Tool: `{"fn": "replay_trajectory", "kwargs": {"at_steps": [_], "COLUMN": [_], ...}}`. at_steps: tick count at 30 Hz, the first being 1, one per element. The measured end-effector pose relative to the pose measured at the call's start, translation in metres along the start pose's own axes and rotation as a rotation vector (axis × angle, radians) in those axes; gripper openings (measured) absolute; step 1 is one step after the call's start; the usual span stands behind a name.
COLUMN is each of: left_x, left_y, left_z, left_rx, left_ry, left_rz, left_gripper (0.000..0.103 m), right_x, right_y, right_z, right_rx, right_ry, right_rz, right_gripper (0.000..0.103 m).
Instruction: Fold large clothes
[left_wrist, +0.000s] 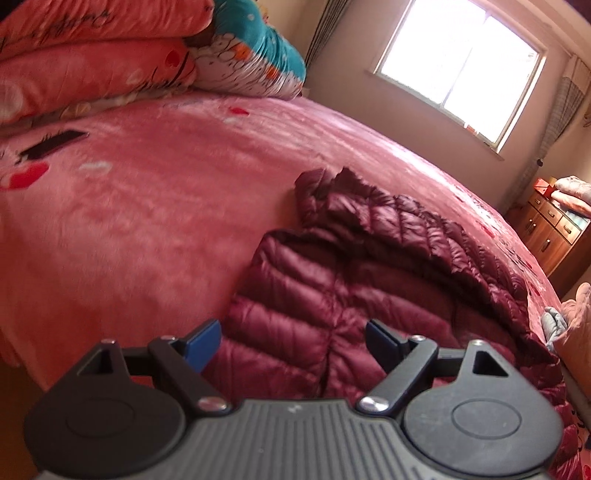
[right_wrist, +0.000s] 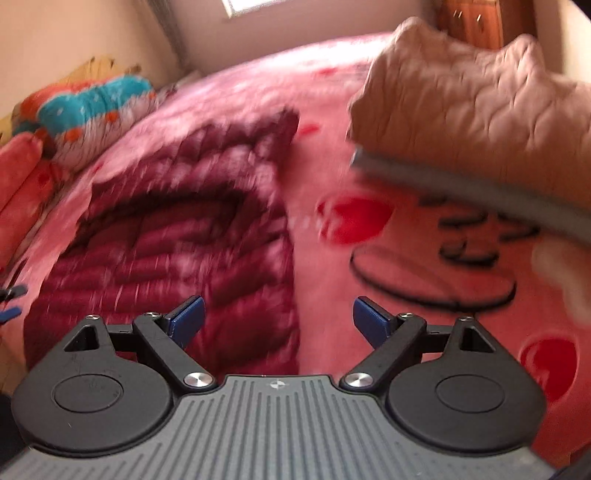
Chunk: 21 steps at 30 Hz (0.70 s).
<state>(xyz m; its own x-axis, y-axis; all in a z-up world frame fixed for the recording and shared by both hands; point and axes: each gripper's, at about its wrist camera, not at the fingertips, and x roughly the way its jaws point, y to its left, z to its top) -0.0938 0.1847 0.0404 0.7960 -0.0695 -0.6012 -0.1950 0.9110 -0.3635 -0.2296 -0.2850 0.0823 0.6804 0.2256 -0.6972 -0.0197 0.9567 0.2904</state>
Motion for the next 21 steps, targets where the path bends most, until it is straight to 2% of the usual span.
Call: {"fn": "replay_trajectory", "kwargs": {"at_steps": [4, 8, 14, 21], "left_x": [-0.003, -0.004, -0.008, -0.005], "left_y": [0.009, 0.017, 0.028, 0.040], "left_z": [-0.010, -0.018, -0.027, -0.034], "left_rx": [-0.024, -0.030, -0.029, -0.037], "left_ry": [-0.001, 0.008, 0.013, 0.043], "left_rz": [0.000, 0.011, 0.003, 0.030], "left_gripper": [0.085, 0.085, 0.085, 0.085], "right_x": [-0.002, -0.005, 0.002, 0.010], "right_y": [0.005, 0.012, 0.014, 0.012], "right_z": [-0.019, -0.025, -0.035, -0.039], "right_rx": [0.008, 0.009, 0.031, 0.076], "right_ry": [0.057, 0.071, 0.124, 0.174], "right_rz": [0.054, 0.100, 0.103, 0.129], "right_gripper": [0.103, 0.103, 0.103, 0.103]}}
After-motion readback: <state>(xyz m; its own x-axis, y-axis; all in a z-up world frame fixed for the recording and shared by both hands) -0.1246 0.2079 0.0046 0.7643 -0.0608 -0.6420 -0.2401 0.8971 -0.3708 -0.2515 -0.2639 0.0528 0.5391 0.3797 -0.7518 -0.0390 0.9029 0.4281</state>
